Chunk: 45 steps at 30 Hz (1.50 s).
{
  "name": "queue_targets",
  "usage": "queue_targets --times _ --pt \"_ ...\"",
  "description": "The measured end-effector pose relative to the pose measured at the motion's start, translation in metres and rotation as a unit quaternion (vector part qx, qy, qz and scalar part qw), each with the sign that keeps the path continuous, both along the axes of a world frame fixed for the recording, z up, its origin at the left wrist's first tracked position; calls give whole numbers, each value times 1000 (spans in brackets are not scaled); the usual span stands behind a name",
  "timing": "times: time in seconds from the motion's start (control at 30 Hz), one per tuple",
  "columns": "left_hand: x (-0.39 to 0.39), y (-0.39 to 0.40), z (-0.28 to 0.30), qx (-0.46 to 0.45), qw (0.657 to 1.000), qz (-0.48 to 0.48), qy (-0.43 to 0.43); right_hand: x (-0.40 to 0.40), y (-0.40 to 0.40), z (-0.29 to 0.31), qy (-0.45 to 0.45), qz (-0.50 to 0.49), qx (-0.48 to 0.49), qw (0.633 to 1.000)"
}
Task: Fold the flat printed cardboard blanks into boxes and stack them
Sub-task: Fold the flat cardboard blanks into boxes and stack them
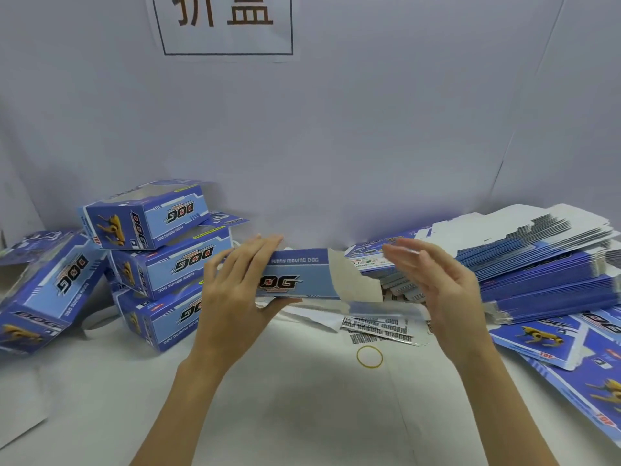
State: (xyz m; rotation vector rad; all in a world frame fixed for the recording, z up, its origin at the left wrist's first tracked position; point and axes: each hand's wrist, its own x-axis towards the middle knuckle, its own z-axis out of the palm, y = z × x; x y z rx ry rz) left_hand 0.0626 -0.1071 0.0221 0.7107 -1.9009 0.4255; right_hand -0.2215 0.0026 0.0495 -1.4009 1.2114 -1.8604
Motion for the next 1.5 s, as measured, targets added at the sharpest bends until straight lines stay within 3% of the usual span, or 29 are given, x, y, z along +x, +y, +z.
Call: queue_targets --times 0.1,0.17,0.33,0.57,0.77,0.93,1.03,1.13,1.27,1.5 --pt "2 6 7 86 990 -28 108 0 -5 -3 -128 10 -19 992" --pt "2 13 13 192 957 -80 204 10 -10 -7 -152 66 5 986" --pt "-9 18 16 353 862 -187 310 66 -23 -27 19 143 128 981" --pt "-16 22 12 447 819 -202 298 85 -27 -40 -52 155 122 979" --pt "-21 28 13 499 792 -246 250 92 -30 -37 -67 59 88 992" --pt "-32 40 10 592 711 -300 232 97 -35 -38 -75 -44 59 994" --pt "-32 37 11 592 710 -300 235 87 -34 -33 -53 -5 88 995" --pt "-28 31 8 564 740 -287 227 81 -29 -28 -24 54 97 994" --pt "-32 30 8 531 757 -309 223 81 -29 -30 45 17 37 998" --pt "-37 36 2 551 705 -326 306 87 -28 -31 58 13 28 998"
